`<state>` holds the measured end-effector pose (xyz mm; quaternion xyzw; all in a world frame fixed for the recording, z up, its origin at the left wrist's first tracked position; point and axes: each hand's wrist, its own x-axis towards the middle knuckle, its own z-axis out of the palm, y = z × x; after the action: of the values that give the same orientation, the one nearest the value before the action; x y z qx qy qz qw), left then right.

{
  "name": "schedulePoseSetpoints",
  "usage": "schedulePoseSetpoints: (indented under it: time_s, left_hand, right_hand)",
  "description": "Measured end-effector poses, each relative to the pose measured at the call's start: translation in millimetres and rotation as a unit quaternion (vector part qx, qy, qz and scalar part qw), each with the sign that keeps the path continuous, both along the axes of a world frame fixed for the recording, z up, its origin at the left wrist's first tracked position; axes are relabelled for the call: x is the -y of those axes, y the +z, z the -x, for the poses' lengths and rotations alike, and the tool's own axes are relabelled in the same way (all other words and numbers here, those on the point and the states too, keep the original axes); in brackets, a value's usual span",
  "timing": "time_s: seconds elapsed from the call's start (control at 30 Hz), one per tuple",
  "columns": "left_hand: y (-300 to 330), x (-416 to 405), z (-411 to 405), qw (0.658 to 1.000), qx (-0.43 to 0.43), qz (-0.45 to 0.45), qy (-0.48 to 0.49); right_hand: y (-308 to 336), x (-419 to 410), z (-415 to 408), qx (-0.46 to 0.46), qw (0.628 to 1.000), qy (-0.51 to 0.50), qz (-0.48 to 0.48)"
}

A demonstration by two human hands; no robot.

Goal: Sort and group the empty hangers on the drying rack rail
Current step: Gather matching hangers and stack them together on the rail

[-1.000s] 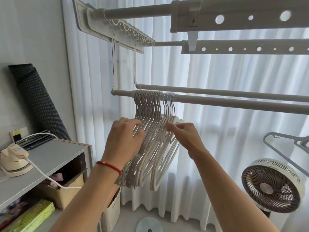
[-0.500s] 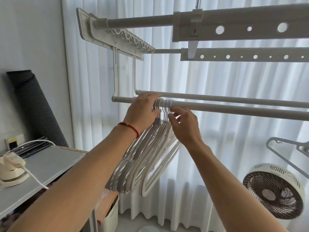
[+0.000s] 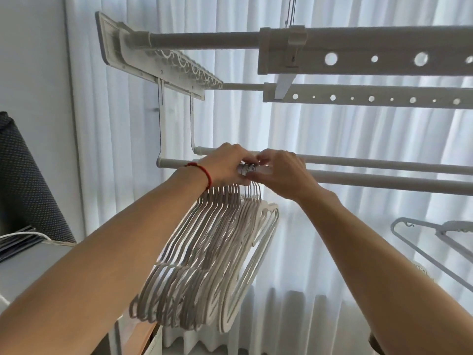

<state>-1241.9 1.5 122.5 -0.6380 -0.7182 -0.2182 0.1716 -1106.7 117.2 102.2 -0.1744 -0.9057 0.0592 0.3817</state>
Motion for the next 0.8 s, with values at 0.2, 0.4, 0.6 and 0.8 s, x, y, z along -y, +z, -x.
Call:
schedulePoseSetpoints:
  time_s: [0.2, 0.4, 0.6, 0.8]
  left_hand:
    - [-7.6, -4.4, 7.9, 0.998, 0.047, -0.043, -0.011]
    - [-11.2, -7.5, 16.3, 0.997, 0.063, -0.052, 0.004]
    - [-12.6, -7.1, 20.7, 0.995, 0.081, -0.057, 0.024]
    - [-11.8, -3.7, 21.7, 0.995, 0.075, -0.056, 0.028]
  right_hand:
    - [-5.9, -1.1, 0.7, -0.033, 0.999, 0.012, 0.016]
    - [-5.0, 0.7, 4.0, -0.04, 0.999, 0.001, 0.032]
    - [-5.5, -0.9, 7.3, -0.033, 0.998, 0.013, 0.047]
    - [-5.3, 1.8, 7.2, -0.034, 0.997, 0.021, 0.059]
